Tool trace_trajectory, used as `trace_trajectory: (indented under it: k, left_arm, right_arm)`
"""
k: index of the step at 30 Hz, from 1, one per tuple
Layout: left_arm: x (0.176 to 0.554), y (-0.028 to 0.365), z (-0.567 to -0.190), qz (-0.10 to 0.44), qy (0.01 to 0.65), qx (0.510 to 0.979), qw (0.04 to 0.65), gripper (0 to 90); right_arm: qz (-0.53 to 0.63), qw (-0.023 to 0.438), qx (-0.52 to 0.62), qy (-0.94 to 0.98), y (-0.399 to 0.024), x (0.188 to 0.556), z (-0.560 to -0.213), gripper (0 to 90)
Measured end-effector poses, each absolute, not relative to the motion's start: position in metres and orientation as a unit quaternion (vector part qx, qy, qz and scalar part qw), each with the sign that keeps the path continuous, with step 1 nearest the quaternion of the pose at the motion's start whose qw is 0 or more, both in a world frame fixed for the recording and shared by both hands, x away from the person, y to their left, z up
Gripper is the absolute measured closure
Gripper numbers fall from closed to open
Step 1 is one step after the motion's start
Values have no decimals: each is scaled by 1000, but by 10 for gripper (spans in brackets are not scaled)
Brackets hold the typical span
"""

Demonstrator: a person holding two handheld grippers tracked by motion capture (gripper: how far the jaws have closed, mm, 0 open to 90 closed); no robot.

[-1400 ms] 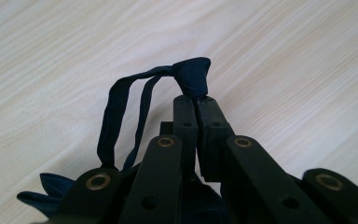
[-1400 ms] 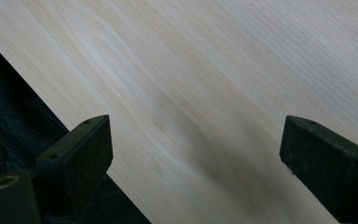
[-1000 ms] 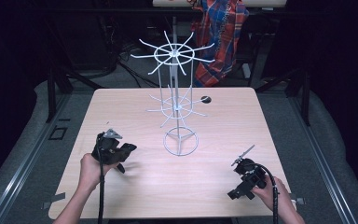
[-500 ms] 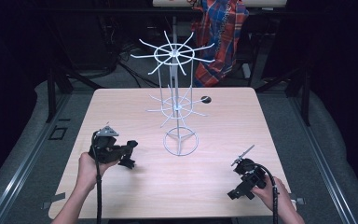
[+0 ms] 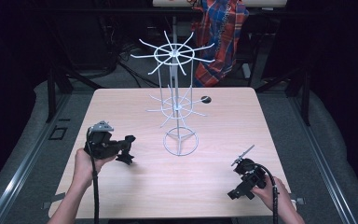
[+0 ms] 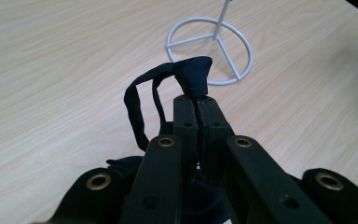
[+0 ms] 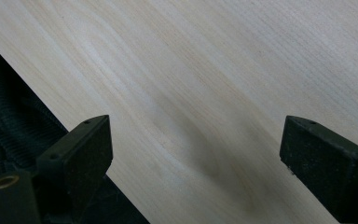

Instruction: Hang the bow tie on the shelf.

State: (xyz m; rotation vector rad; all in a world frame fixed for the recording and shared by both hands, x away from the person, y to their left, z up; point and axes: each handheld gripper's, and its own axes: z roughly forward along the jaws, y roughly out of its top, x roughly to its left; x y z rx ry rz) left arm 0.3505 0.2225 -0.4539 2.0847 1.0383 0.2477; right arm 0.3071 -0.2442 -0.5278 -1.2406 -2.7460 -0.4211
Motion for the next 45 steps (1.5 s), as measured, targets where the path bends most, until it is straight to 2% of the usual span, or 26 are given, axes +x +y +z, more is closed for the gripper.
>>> trace_trajectory:
  k: [25,45]
  left_arm:
    - [359,231,-430,112,415,791,434,881]
    - [371,223,-417,119,407,785,452,881]
  right_arm:
    - [-126,52,-402,-905,-246,309,-527,89]
    - [-132,47,-409,-902,-246,307,-528,93]
